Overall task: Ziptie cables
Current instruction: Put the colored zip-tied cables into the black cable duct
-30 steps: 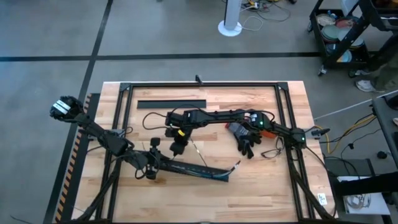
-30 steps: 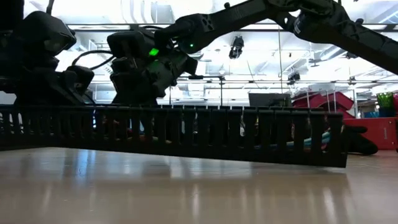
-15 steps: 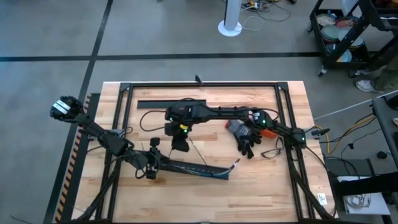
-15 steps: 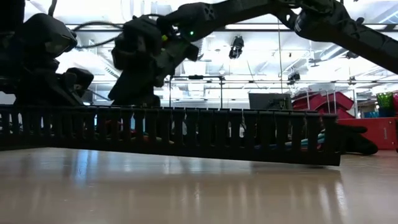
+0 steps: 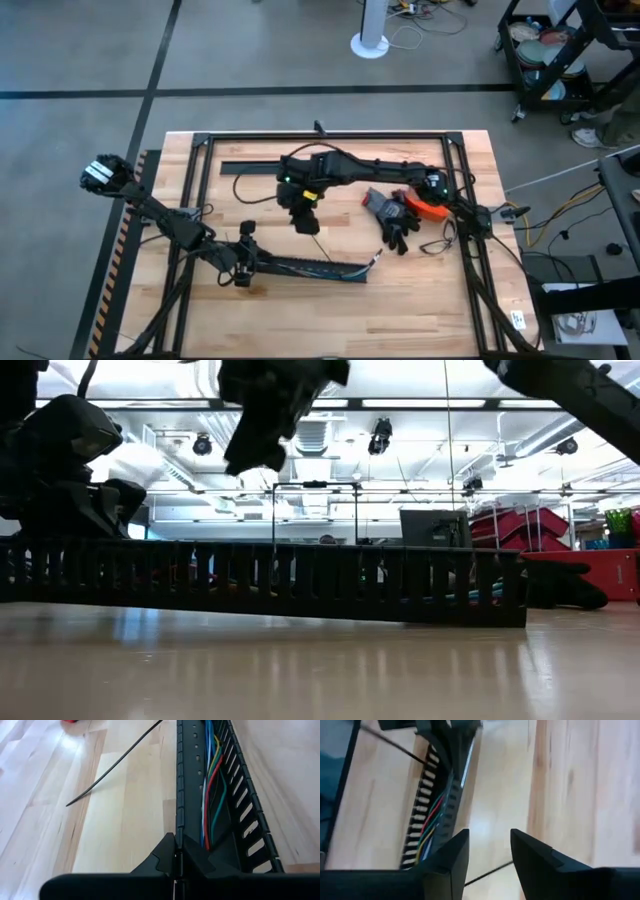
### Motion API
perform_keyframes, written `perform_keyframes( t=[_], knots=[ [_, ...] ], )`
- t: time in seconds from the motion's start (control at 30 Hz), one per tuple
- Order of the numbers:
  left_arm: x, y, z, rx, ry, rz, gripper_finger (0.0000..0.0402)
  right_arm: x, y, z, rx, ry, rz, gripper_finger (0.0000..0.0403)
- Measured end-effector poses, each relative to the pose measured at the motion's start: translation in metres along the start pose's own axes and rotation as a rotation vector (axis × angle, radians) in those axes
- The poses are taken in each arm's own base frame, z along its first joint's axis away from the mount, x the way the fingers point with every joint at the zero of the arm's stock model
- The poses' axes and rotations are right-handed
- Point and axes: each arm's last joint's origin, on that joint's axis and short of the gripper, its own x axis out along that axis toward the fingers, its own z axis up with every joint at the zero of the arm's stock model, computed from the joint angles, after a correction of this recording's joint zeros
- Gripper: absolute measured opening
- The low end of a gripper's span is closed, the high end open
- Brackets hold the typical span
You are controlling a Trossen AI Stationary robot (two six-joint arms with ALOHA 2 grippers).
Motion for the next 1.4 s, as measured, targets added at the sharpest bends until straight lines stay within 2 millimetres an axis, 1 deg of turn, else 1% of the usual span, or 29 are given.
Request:
perform_keyframes(
  t=[0.07, 0.13, 0.23, 0.3, 0.37, 0.5, 0.6, 0.67, 0.73, 0.83, 0.93, 1.03, 1.17, 1.27, 1.4],
  knots=[
    [0.000, 0.000, 0.000, -0.003, -0.001, -0.001, 0.0000, 0.003, 0.004, -0.003, 0.056, 0.028, 0.007, 0.0124],
    [0.000, 0.000, 0.000, -0.004, 0.000, 0.000, 0.0000, 0.011, 0.011, -0.004, 0.059, 0.032, 0.015, 0.0117],
    [0.000, 0.000, 0.000, -0.007, 0.000, 0.000, 0.0000, 0.033, 0.025, -0.001, 0.024, -0.034, 0.068, 0.0103],
    [0.000, 0.000, 0.000, -0.008, 0.002, 0.000, 0.0000, 0.050, 0.037, 0.000, -0.009, -0.079, 0.141, 0.0094],
    [0.000, 0.000, 0.000, -0.008, 0.004, 0.001, 0.0000, 0.064, 0.051, 0.001, -0.061, -0.134, 0.170, 0.0086],
    [0.000, 0.000, 0.000, -0.008, 0.004, 0.001, 0.0000, 0.092, 0.074, -0.001, -0.131, -0.246, 0.096, 0.0070],
    [0.000, 0.000, -0.001, -0.007, 0.005, 0.001, 0.0000, 0.104, 0.081, -0.003, -0.098, -0.311, -0.038, 0.0058],
    [0.000, 0.000, -0.001, -0.007, 0.005, 0.001, 0.0000, 0.109, 0.082, -0.005, -0.045, -0.336, -0.132, 0.0051],
    [0.000, 0.000, -0.001, -0.007, 0.005, 0.001, 0.0000, 0.110, 0.082, -0.007, -0.005, -0.337, -0.174, 0.0045],
    [0.000, 0.000, -0.001, -0.007, 0.005, 0.001, 0.0000, 0.111, 0.083, -0.007, 0.019, -0.344, -0.131, 0.0038],
    [0.000, 0.000, -0.001, -0.007, 0.005, 0.001, 0.0000, 0.113, 0.090, -0.008, -0.007, -0.331, -0.061, 0.0034],
    [0.000, 0.000, -0.001, -0.007, 0.005, 0.001, 0.0000, 0.114, 0.094, -0.008, 0.008, -0.338, -0.060, 0.0030],
    [0.000, 0.000, -0.001, -0.006, 0.007, 0.002, 0.0000, 0.113, 0.090, -0.007, 0.042, -0.354, -0.075, 0.0019],
    [0.000, 0.000, -0.001, -0.006, 0.007, 0.002, 0.0000, 0.116, 0.090, -0.005, 0.045, -0.378, -0.060, 0.0009],
    [0.000, 0.000, -0.001, -0.007, 0.008, 0.002, 0.0000, 0.125, 0.091, -0.009, 0.054, -0.361, -0.055, 0.0001]
  ],
)
